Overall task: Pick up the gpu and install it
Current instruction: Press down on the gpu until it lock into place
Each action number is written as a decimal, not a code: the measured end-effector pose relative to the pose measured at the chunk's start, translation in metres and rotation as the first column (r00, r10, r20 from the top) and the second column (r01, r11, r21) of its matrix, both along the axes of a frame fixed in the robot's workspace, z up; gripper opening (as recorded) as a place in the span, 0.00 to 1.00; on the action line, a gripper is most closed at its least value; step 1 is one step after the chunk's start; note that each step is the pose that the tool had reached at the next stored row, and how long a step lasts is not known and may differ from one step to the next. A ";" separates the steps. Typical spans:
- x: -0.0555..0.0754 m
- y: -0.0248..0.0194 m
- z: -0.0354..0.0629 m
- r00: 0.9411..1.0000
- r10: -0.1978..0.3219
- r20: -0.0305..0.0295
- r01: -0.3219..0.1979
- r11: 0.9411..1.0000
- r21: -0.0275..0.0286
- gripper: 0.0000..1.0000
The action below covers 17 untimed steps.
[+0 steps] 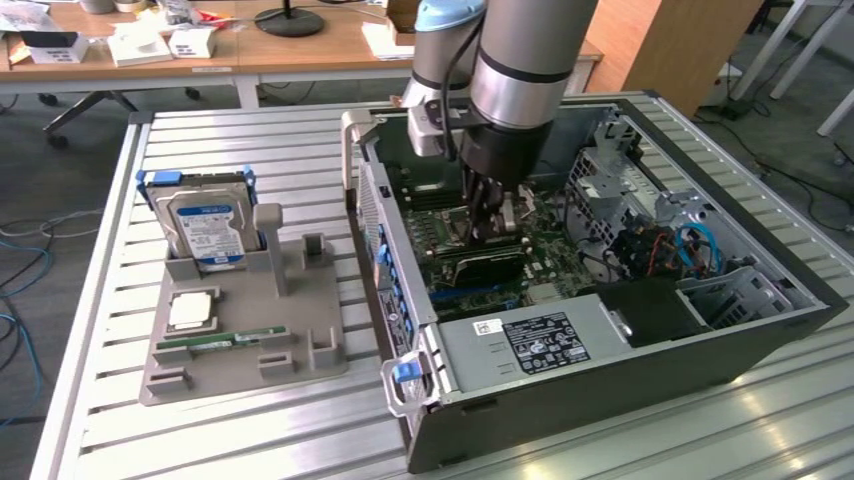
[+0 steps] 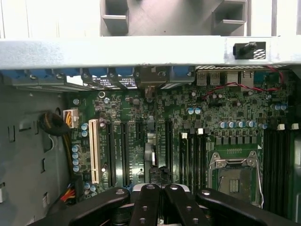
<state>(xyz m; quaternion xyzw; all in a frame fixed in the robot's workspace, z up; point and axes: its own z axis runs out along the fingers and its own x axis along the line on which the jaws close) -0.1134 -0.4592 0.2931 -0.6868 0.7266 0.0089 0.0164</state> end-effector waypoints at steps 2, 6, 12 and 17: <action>0.000 0.0008 -0.0012 1.000 0.000 0.000 0.000 1.000 0.000 0.11; 0.000 0.0014 -0.0047 1.000 0.000 0.000 0.000 1.000 0.000 0.11; 0.000 0.0022 -0.0107 1.000 0.000 0.000 0.000 1.000 0.000 0.11; -0.001 0.0023 -0.0115 1.000 0.000 0.000 0.000 1.000 0.000 0.11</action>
